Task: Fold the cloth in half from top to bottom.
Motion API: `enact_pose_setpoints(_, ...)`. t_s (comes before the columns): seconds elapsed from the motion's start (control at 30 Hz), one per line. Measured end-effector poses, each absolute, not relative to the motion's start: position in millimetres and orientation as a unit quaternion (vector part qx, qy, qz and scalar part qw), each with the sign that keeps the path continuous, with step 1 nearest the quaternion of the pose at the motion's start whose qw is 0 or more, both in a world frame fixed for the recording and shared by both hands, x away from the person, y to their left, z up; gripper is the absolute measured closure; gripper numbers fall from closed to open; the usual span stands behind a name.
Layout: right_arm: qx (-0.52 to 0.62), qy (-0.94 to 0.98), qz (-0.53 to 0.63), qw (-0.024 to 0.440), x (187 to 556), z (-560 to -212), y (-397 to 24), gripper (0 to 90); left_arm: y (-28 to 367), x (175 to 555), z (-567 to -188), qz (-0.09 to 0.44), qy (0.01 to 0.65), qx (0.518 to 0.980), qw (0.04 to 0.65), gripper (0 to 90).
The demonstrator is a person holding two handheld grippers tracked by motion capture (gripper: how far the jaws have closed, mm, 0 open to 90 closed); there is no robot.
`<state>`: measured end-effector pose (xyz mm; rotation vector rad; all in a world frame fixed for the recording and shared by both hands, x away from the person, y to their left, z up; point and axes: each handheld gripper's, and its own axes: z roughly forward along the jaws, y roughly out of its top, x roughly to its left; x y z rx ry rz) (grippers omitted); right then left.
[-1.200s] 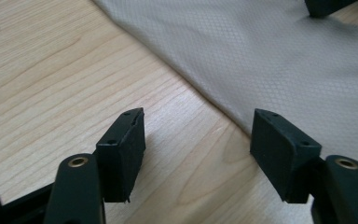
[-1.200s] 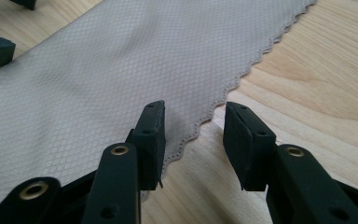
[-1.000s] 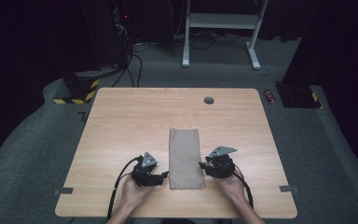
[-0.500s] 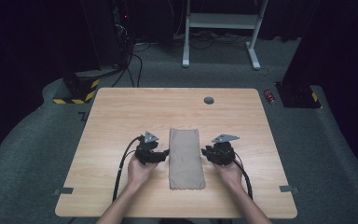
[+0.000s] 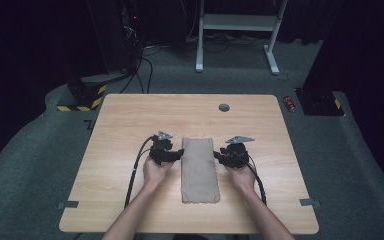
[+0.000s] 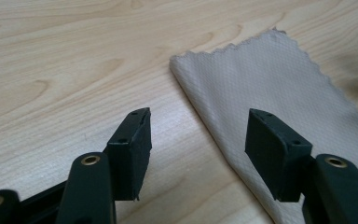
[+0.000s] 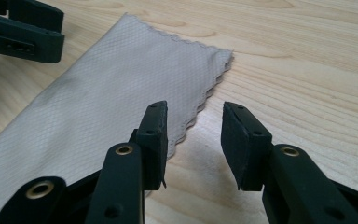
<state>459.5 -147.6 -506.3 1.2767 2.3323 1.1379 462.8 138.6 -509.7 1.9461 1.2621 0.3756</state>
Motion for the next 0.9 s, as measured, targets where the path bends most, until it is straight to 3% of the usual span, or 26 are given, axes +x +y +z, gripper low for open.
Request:
enact_pose_setpoints(0.43, 0.445, 0.799, 0.385, 0.125, 480.3, -496.5, -147.4, 70.2, 123.7, 492.3, -500.2, 0.151, 0.488, 0.772, 0.379, 40.4)
enact_pose_setpoints(0.9, 0.453, 0.804, 0.366, 0.121, 500.4, -498.6, -138.5, 68.3, 117.4, 508.9, -512.9, 0.14, 0.516, 0.771, 0.345, 39.8)
